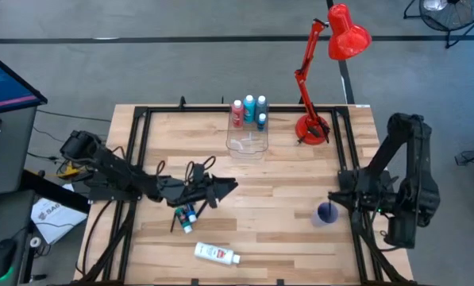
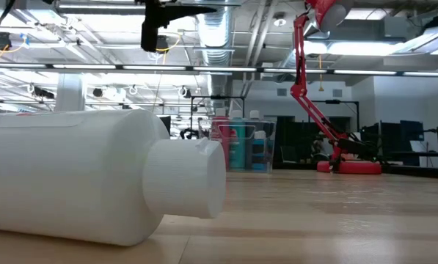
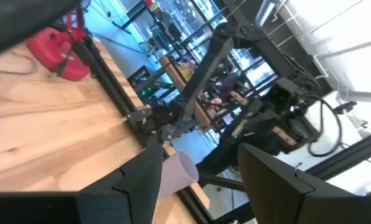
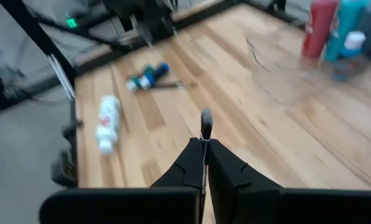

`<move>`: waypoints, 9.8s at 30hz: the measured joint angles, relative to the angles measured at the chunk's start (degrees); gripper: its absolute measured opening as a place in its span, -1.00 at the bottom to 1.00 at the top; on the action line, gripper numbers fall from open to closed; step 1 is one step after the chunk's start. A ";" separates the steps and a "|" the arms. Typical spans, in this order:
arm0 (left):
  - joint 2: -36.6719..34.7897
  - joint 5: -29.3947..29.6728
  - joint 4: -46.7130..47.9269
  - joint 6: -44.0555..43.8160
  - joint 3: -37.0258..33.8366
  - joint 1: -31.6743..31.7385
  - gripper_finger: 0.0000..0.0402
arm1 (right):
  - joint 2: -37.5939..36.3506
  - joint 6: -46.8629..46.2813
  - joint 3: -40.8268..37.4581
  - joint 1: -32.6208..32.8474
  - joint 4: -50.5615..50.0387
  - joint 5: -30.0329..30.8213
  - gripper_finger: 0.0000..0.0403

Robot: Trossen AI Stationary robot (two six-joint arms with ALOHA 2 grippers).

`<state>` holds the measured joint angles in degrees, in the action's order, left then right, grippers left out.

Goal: Pick & Place Paint Supplies
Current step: Put the silver paintbrush into the purple cup, then put the white paint bottle into the transparent bin

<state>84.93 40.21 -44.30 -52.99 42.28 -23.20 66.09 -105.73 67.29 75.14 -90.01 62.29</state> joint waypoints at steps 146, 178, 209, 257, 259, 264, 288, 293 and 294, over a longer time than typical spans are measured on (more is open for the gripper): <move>-25.41 -38.64 69.39 16.68 5.56 -0.19 -0.27 | 17.12 68.75 9.85 -54.62 69.98 -42.67 -0.44; -2.23 -27.67 62.03 29.82 7.48 -17.97 -0.04 | 19.53 67.55 9.89 -56.70 62.39 -48.76 -0.44; 3.60 -29.57 54.30 27.83 7.39 -17.60 0.44 | 19.49 64.12 9.89 -54.50 63.27 -48.70 -0.44; 13.15 -31.50 50.45 36.28 7.65 -14.54 0.31 | 19.49 64.25 9.89 -54.58 62.98 -48.68 -0.44; 13.15 -31.58 50.20 36.28 7.65 -14.56 0.29 | 19.51 64.25 9.89 -54.58 62.96 -48.68 -0.44; 13.15 -32.82 49.76 36.09 7.65 -14.61 0.26 | 19.49 64.25 9.89 -54.58 62.96 -48.68 -0.44; 13.15 -32.99 48.61 36.06 7.61 -15.17 0.24 | 19.49 64.25 9.89 -54.58 62.56 -48.68 -0.44; 13.19 -32.61 48.37 36.06 7.61 -15.13 0.24 | 19.51 64.27 9.89 -54.58 62.41 -48.68 -0.44; 13.45 -32.60 48.15 36.06 7.61 -15.08 0.24 | 19.49 64.25 9.89 -54.60 62.39 -48.68 -0.44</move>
<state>98.38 7.61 3.85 -16.93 49.89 -38.27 85.58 -41.47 77.19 20.54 -27.62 13.61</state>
